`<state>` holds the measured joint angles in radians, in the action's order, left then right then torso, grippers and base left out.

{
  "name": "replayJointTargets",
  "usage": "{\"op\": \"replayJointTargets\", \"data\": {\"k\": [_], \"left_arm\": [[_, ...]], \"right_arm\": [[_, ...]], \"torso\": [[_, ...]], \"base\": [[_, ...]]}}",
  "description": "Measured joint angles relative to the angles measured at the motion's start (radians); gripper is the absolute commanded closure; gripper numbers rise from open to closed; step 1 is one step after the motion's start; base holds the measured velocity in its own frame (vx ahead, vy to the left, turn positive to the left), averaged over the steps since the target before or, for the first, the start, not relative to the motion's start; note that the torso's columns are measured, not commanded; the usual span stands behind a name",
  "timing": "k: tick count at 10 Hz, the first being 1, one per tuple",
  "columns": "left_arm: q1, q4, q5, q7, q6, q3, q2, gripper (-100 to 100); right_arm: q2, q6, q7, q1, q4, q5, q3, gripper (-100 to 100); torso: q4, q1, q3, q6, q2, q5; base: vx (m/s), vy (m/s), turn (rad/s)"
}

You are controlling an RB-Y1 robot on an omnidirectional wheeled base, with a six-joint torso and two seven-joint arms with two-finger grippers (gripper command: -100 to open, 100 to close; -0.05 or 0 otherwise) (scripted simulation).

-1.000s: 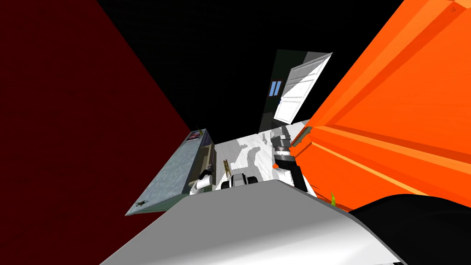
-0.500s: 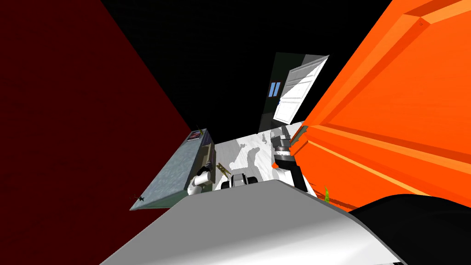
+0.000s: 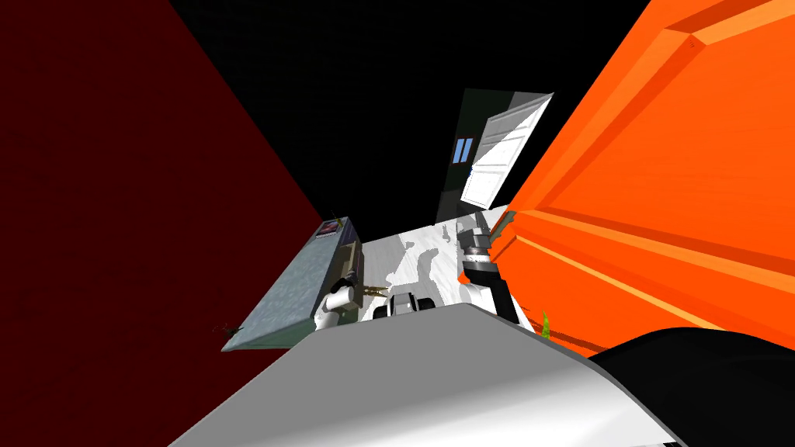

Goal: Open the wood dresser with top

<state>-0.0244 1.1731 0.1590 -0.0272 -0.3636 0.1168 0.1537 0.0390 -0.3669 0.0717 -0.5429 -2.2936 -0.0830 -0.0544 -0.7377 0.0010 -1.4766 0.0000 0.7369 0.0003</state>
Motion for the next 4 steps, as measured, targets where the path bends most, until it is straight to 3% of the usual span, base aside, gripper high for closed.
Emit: {"op": "replayJointTargets", "data": {"k": [4], "left_arm": [[0.000, 0.000, 0.000, 0.000, 0.000, 0.000, 0.000, 0]], "right_arm": [[0.000, 0.000, 0.000, 0.000, 0.000, 0.000, 0.000, 0]], "torso": [[0.000, -0.001, 0.001, 0.000, 0.001, 0.000]], "base": [[0.000, 0.000, 0.000]]}}
